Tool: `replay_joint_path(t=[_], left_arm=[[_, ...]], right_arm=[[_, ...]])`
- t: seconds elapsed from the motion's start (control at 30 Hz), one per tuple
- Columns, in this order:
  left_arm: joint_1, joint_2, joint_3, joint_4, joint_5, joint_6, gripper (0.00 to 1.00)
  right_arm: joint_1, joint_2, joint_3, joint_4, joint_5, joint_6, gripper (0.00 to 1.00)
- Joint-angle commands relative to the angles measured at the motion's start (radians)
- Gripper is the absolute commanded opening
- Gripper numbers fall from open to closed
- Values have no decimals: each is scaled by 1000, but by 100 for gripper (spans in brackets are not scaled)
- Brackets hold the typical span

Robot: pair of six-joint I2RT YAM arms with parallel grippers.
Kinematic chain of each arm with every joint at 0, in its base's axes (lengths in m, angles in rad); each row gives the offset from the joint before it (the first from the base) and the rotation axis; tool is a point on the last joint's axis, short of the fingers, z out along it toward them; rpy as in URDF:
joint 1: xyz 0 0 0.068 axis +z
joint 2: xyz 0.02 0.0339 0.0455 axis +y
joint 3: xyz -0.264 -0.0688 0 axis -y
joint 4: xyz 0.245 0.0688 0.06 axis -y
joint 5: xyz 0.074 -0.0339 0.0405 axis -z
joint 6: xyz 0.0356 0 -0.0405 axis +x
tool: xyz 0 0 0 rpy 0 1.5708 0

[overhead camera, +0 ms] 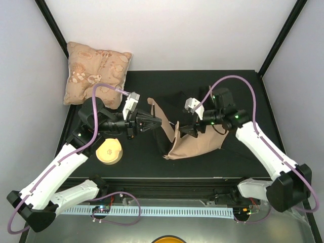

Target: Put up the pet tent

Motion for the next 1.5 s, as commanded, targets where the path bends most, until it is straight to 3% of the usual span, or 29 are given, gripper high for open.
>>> replay_joint_path(t=[0.0, 0.07, 0.13, 0.23, 0.33, 0.47, 0.6, 0.63, 0.73, 1.07, 1.17, 1.37, 1.47], left_arm=[[8, 20, -14, -17, 41, -51, 2], [7, 24, -12, -16, 46, -53, 2], [7, 28, -6, -18, 53, -55, 2], [7, 31, 5, -31, 60, -50, 2], [8, 31, 9, -38, 62, -45, 2], [8, 24, 6, -50, 58, -38, 2], [7, 17, 6, -65, 52, -28, 2], [8, 17, 6, -67, 51, -27, 2], [8, 14, 5, -75, 50, -23, 2], [5, 12, -34, -130, 57, 13, 2], [1, 11, -66, -145, 50, 23, 1], [-48, 13, -136, -133, 25, 24, 2], [-86, 30, -147, -155, 3, 41, 1]], right_arm=[[-31, 76, 83, -235, -265, -298, 100], [-31, 131, 131, -314, -300, -410, 100], [-32, 210, 212, -555, -345, -658, 94], [-30, 296, 263, -683, -354, -748, 79], [-28, 299, 260, -651, -372, -732, 62], [-27, 234, 197, -488, -331, -602, 56], [-27, 182, 160, -394, -289, -507, 35], [-27, 177, 164, -393, -289, -499, 30], [-25, 161, 184, -362, -262, -409, 2], [110, 105, 367, -259, -152, 1, 1], [146, 137, 499, -352, -165, 20, 1], [182, 154, 595, -311, -97, 140, 1], [182, 206, 687, -368, -82, 157, 1]])
